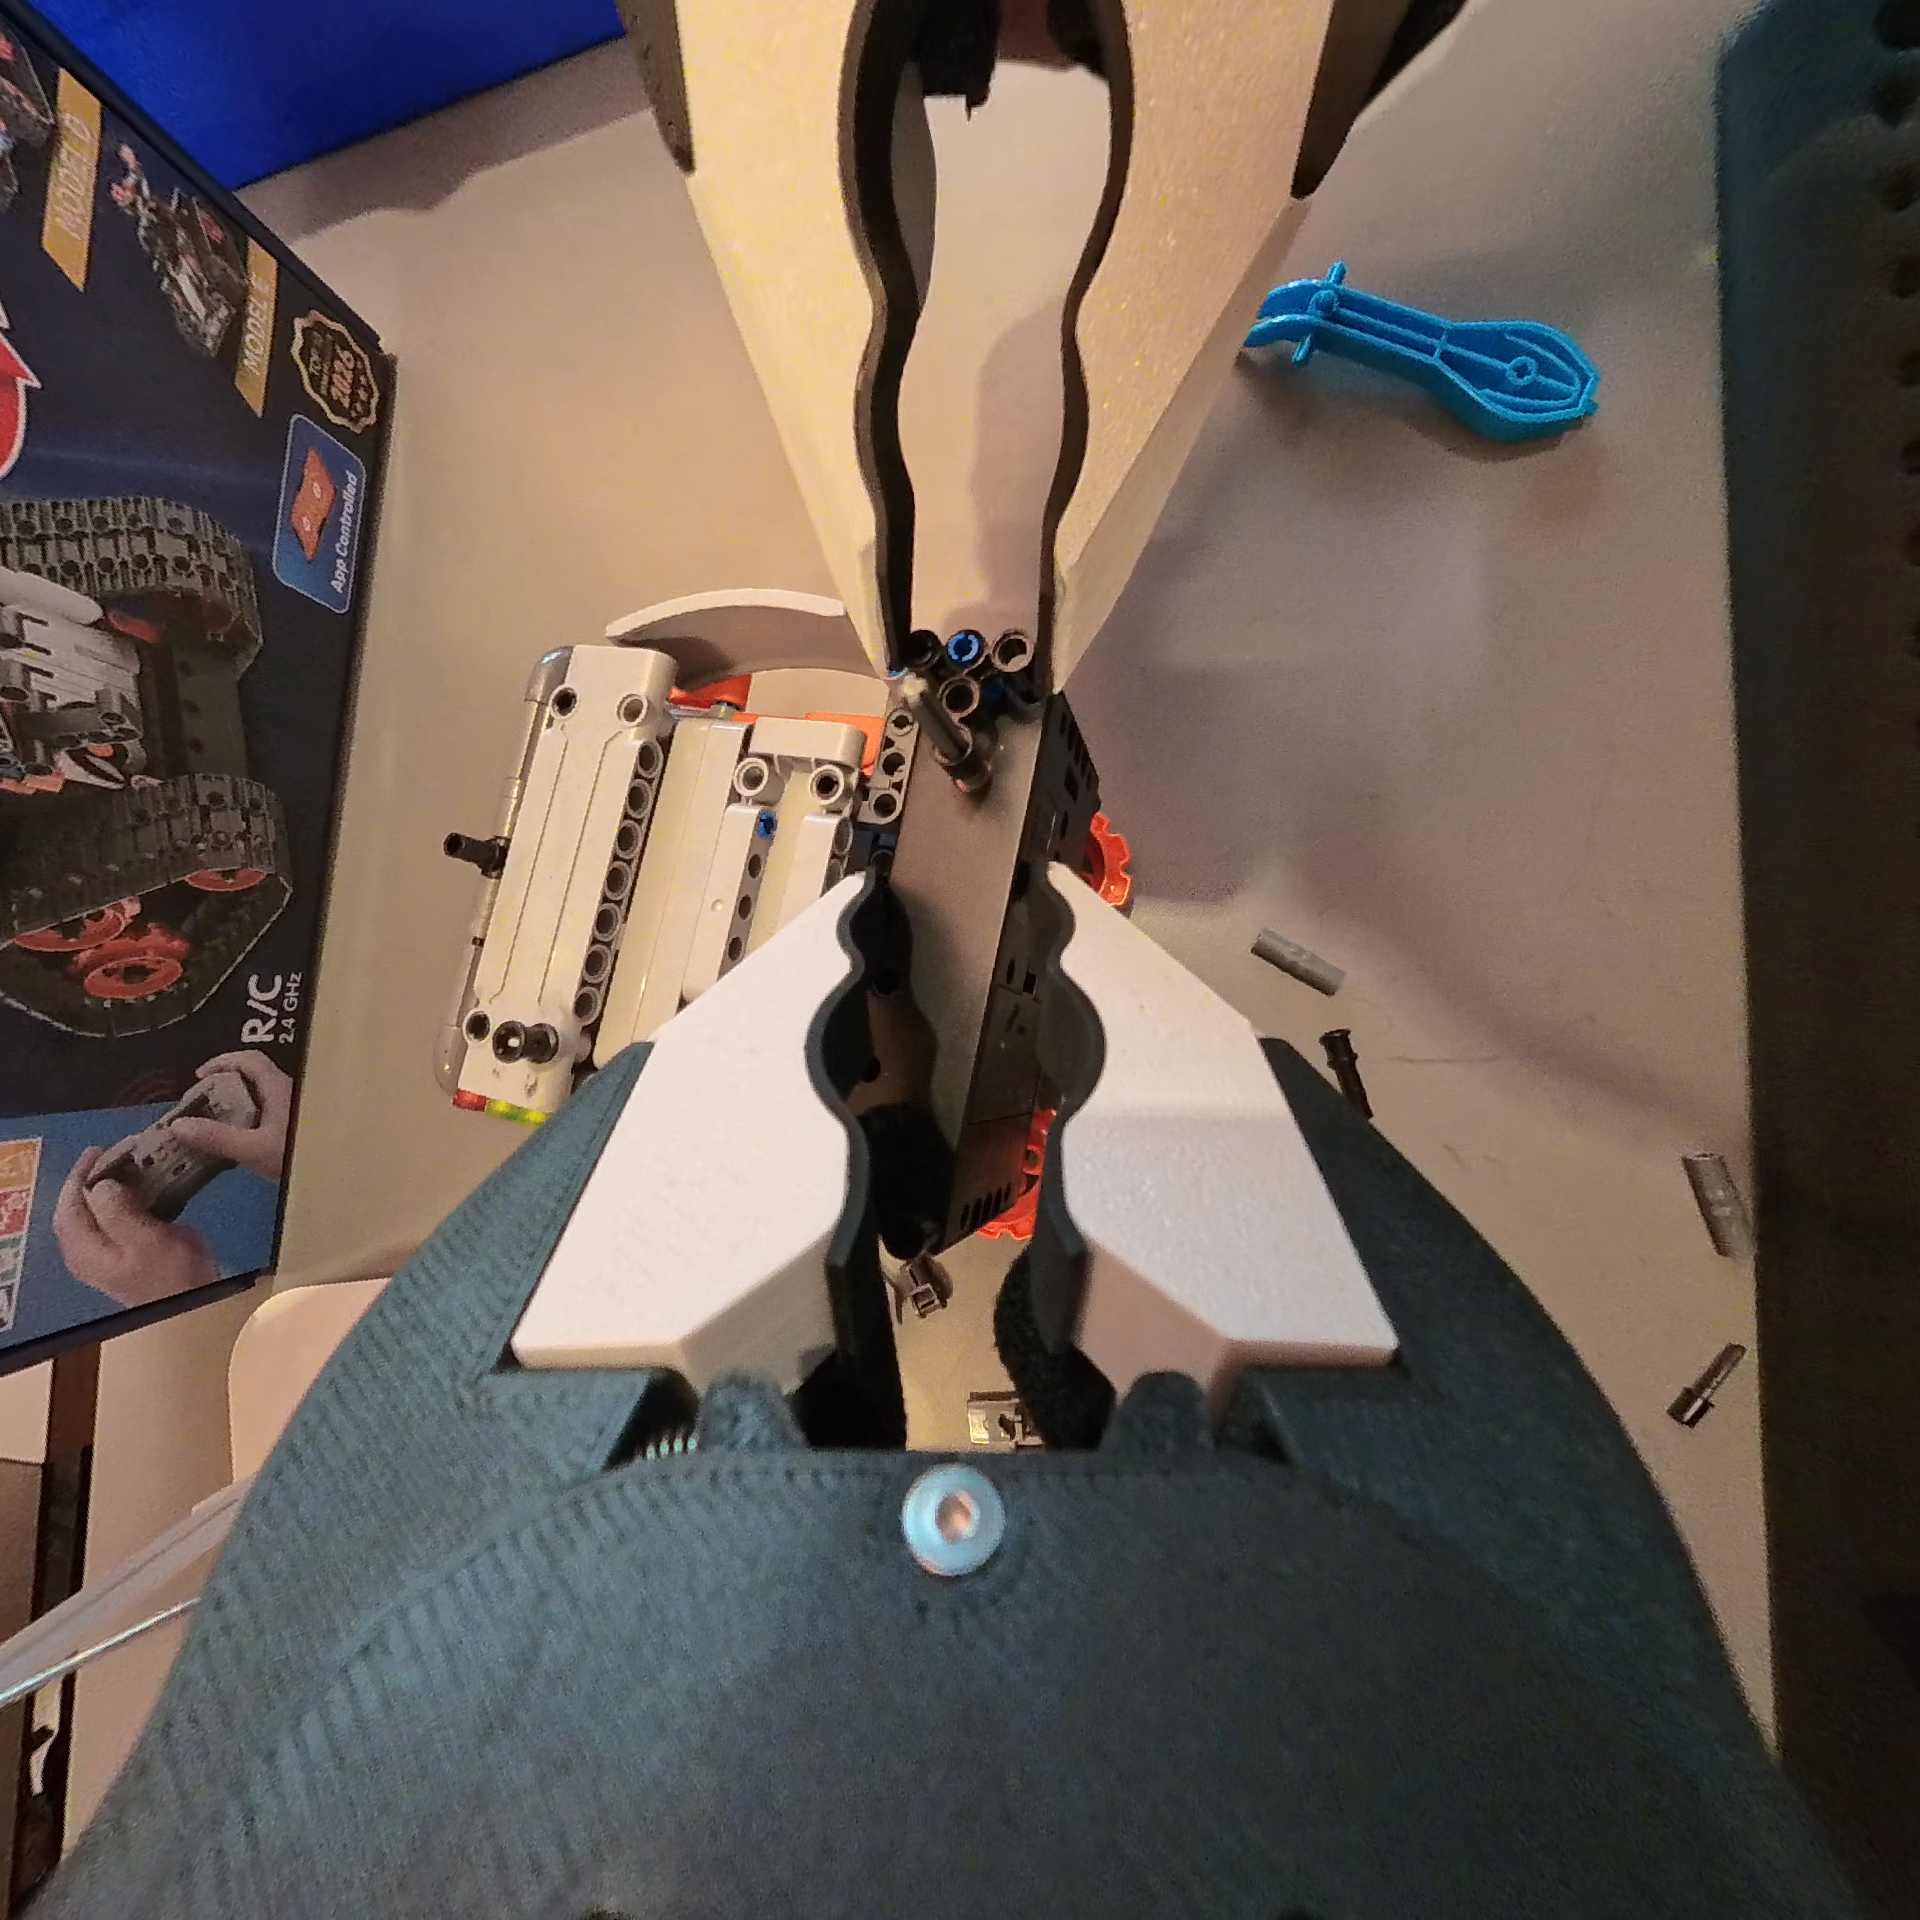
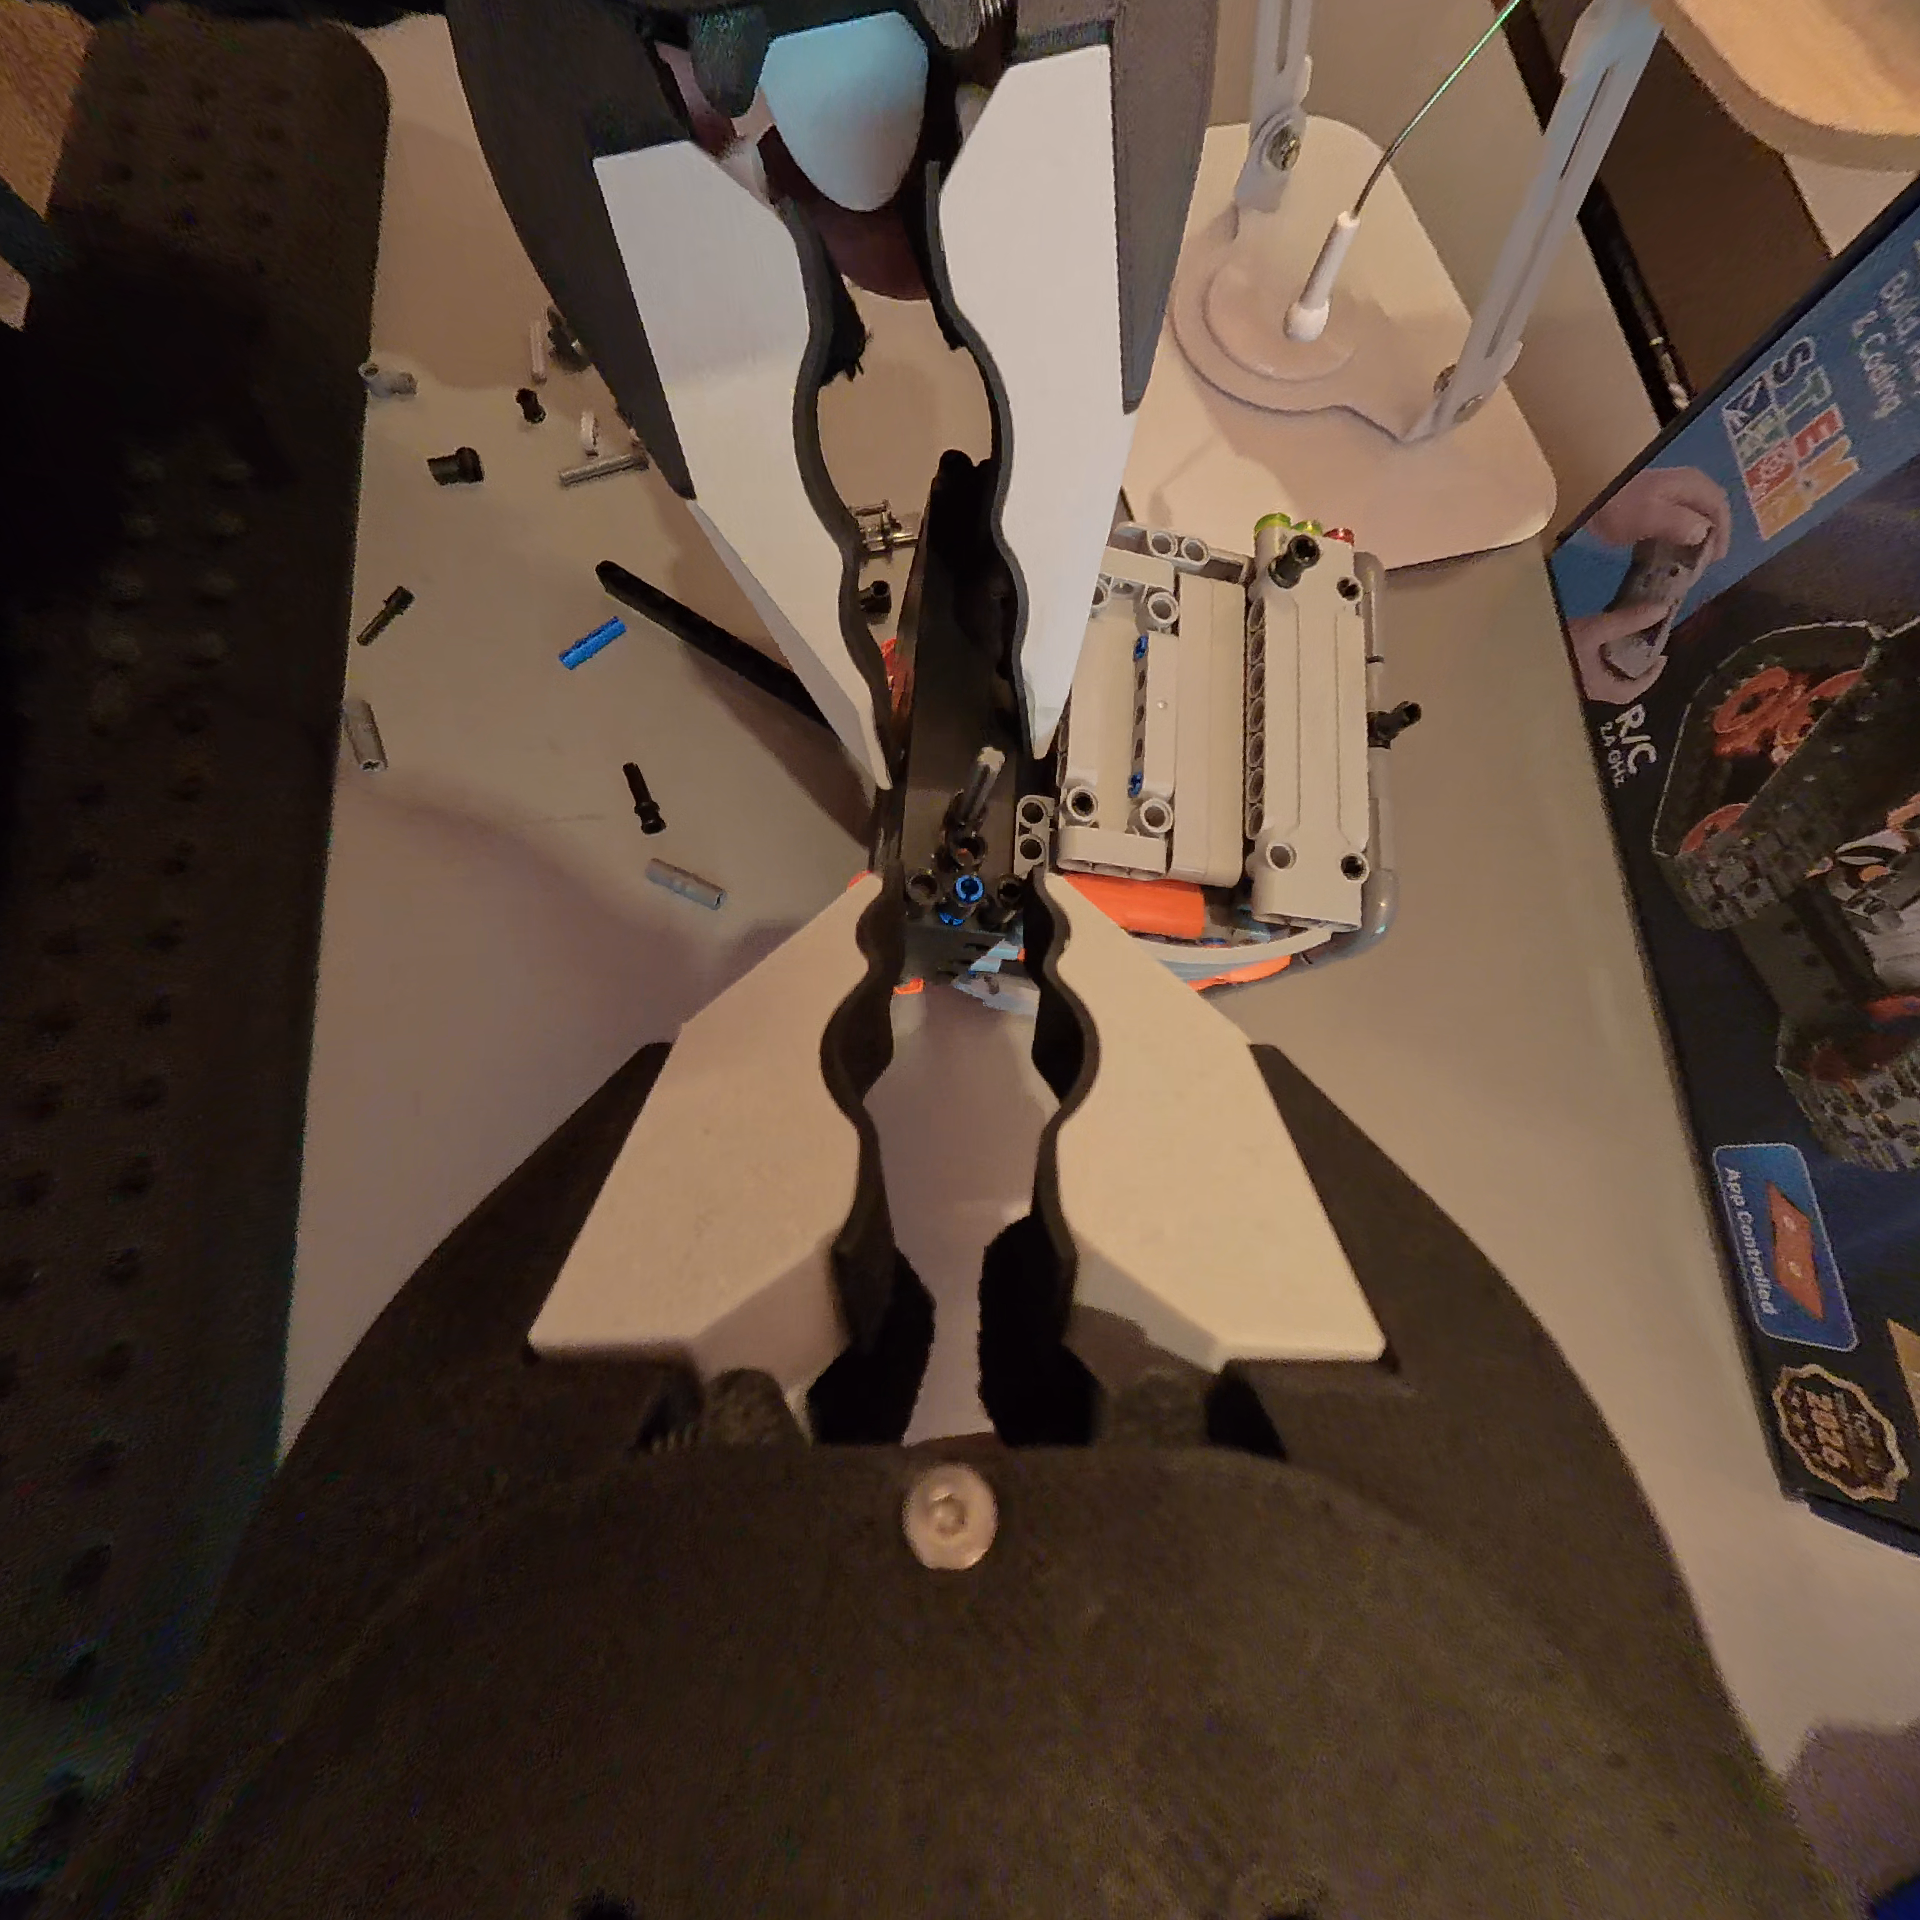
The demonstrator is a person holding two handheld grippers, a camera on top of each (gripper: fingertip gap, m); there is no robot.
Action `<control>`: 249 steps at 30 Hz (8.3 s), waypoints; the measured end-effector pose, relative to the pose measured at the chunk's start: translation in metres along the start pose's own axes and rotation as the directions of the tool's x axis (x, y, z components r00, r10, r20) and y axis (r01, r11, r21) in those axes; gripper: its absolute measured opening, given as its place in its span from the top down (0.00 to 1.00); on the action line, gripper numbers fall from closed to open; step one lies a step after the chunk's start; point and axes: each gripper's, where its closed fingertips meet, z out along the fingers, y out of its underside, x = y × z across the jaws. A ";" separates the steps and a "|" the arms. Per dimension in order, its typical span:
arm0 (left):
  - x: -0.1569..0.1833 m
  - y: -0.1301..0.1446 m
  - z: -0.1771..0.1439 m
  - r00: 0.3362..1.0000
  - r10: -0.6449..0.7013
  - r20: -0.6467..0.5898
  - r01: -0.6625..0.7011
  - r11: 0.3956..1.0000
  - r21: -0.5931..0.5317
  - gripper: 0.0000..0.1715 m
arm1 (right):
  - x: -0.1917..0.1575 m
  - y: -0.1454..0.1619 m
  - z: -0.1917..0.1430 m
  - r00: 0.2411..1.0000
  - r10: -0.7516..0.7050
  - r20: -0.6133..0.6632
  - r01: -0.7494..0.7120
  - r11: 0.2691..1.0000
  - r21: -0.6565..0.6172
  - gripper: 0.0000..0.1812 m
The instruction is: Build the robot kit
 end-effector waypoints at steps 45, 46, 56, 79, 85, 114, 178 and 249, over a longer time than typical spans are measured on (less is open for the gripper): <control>-0.006 0.026 -0.022 0.984 0.151 -0.095 -0.155 0.987 -0.037 0.81 | 0.001 -0.012 0.019 0.954 -0.298 0.005 0.295 0.946 0.135 0.93; -0.005 0.024 -0.024 0.989 0.131 -0.075 -0.133 0.991 -0.023 0.81 | 0.002 -0.012 0.020 0.953 -0.303 0.007 0.300 0.945 0.131 0.93; 0.015 -0.002 -0.011 0.949 -0.194 0.248 0.167 0.978 0.126 0.65 | 0.002 -0.009 0.023 0.958 -0.273 0.084 0.268 0.961 0.069 0.94; 0.006 0.039 -0.032 0.863 -0.259 0.434 0.146 0.950 0.276 0.60 | -0.034 -0.049 0.049 0.966 -0.209 0.153 0.195 0.975 0.104 0.96; 0.006 0.048 -0.045 0.768 -0.413 0.489 0.244 0.895 0.373 0.64 | -0.034 -0.052 0.054 0.965 -0.179 0.194 0.167 0.983 0.076 0.97; -0.004 0.101 -0.004 0.902 -0.426 0.064 0.393 0.875 0.283 0.23 | -0.043 -0.071 0.069 0.944 -0.197 0.263 0.217 0.975 -0.050 0.97; -0.002 0.088 -0.012 0.949 -0.315 0.003 0.295 0.893 0.341 0.24 | -0.051 -0.063 0.070 0.920 -0.300 0.251 0.371 0.872 -0.319 0.96; -0.003 0.085 -0.009 0.953 -0.302 0.003 0.282 0.893 0.349 0.25 | -0.053 -0.065 0.068 0.905 -0.368 0.213 0.425 0.815 -0.393 1.00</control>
